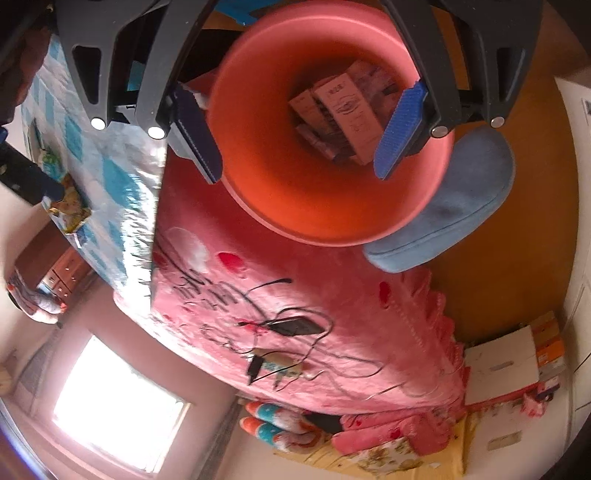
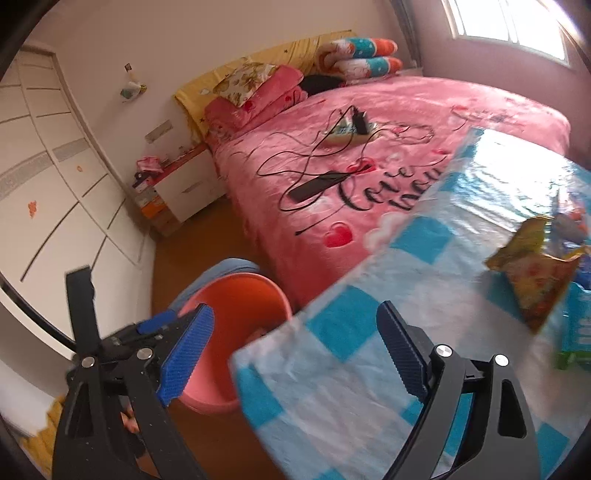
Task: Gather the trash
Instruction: 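Bring both tools back over the table toward the remaining packets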
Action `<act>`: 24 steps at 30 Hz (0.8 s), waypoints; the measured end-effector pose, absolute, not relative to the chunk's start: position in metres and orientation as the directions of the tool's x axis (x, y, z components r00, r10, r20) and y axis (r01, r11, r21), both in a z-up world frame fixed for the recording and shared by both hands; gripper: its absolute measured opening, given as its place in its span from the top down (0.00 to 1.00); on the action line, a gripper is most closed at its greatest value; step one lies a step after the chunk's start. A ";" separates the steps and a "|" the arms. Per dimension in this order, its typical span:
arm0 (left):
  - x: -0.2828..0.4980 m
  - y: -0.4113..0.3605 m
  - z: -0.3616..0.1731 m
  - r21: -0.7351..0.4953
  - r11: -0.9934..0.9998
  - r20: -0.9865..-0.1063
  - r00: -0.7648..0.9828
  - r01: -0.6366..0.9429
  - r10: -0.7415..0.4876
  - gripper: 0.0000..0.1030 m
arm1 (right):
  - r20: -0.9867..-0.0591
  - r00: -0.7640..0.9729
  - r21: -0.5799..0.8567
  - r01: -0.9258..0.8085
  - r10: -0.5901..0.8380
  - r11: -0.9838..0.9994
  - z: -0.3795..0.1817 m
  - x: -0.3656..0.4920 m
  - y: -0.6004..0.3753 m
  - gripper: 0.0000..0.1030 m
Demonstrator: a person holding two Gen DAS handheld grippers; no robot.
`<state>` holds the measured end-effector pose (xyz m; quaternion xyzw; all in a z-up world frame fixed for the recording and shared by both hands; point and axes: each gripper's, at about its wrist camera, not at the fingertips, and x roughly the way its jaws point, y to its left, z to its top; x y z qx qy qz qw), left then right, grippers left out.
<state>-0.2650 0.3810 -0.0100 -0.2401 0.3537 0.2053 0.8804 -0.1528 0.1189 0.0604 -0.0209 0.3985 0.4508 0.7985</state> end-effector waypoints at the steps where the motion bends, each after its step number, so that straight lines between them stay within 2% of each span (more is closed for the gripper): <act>1: -0.263 0.376 -0.007 -0.280 0.811 -0.712 0.678 -0.513 0.183 0.18 | -0.653 0.284 0.320 -0.736 0.702 0.597 0.059 -0.153 0.114 0.14; 8: -0.249 0.343 0.016 -0.256 0.862 -0.661 0.730 -0.438 0.174 0.18 | -0.622 0.329 0.324 -0.718 0.711 0.616 0.056 -0.149 0.081 0.14; 11: -0.241 0.330 0.022 -0.259 0.877 -0.646 0.747 -0.405 0.154 0.18 | -0.598 0.358 0.321 -0.712 0.717 0.624 0.060 -0.149 0.068 0.09; 16: -0.222 0.307 0.025 -0.217 0.893 -0.692 0.707 -0.393 0.144 0.18 | -0.562 0.422 0.293 -0.702 0.711 0.649 0.066 -0.145 0.042 0.07; 24: -0.202 0.276 0.028 -0.171 0.912 -0.745 0.654 -0.372 0.127 0.18 | -0.515 0.414 0.352 -0.696 0.751 0.626 0.070 -0.136 0.003 0.05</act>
